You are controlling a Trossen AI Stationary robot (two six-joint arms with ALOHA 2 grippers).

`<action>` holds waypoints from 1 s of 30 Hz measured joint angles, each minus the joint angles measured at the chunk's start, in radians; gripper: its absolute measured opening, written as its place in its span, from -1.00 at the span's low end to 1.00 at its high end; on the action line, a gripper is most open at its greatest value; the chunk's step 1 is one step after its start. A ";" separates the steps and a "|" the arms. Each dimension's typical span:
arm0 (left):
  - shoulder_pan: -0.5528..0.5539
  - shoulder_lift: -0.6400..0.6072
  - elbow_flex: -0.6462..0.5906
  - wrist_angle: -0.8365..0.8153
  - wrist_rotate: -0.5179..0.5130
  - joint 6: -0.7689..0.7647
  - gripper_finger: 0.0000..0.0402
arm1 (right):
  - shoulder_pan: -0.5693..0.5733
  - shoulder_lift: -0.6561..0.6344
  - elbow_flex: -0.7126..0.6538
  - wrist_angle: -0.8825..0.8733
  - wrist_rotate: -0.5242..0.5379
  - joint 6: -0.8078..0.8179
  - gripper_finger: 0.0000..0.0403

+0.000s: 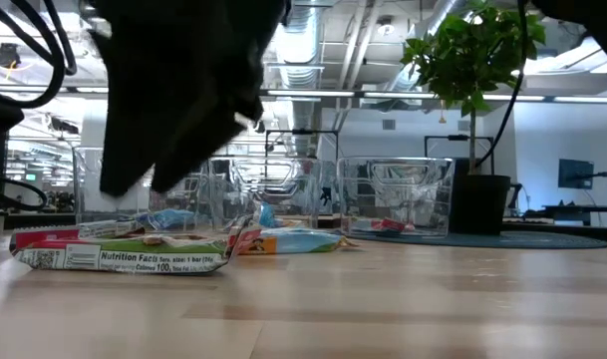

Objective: Pick and place Granola Bars by type
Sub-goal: Put the red granola bar into the right transparent bin

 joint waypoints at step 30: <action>0.000 -0.001 0.000 0.000 -0.042 -0.001 -0.21 | 0.000 0.062 0.007 -0.063 -0.012 0.053 -0.67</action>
